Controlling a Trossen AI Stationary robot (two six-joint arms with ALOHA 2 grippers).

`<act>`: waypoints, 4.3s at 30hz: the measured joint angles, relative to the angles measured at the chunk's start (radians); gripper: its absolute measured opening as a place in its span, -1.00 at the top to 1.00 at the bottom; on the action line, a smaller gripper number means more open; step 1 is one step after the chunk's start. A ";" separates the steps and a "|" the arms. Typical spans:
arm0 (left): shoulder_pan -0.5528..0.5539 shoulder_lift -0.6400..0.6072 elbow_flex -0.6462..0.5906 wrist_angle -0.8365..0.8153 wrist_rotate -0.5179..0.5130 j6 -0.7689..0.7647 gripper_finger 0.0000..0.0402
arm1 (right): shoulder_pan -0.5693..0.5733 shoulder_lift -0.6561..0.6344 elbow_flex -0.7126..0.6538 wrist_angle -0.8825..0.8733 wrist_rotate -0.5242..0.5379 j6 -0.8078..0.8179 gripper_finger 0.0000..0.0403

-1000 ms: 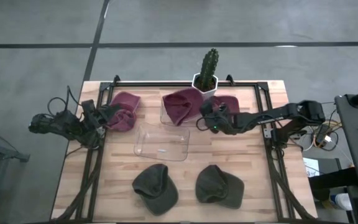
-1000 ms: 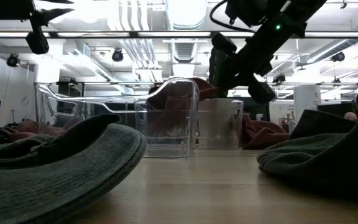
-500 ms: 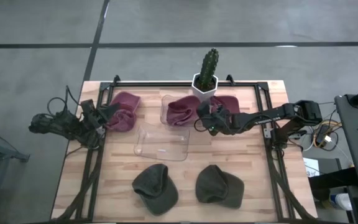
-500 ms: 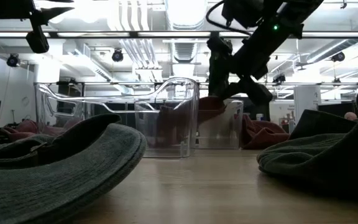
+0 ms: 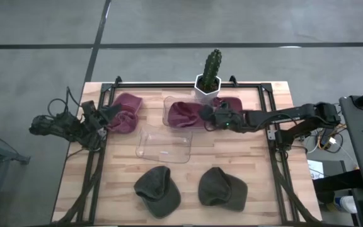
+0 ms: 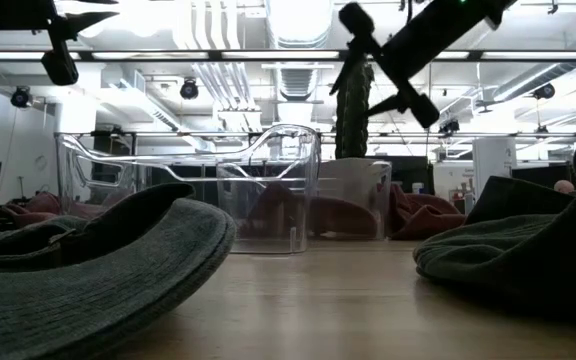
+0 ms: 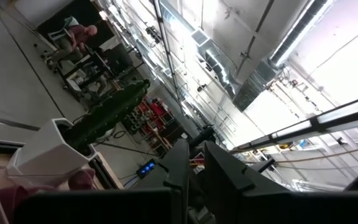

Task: Pick & Place hat
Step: Put the right red cap into the top transparent bin

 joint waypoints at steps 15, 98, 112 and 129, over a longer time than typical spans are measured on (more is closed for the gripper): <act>0.000 0.000 0.000 0.001 -0.028 -0.015 0.78 | 0.001 -0.085 -0.010 -0.388 -0.085 0.068 -0.11; 0.000 0.000 -0.002 0.006 -0.035 -0.053 0.78 | -0.056 -0.317 -0.660 -0.232 0.184 0.782 -0.11; 0.000 0.000 -0.002 0.004 -0.038 -0.053 0.78 | -0.101 -0.269 -0.705 -0.078 0.177 0.748 0.15; 0.000 0.000 -0.002 0.005 -0.038 -0.079 0.78 | -0.124 -0.286 -0.697 -0.061 0.190 0.706 0.93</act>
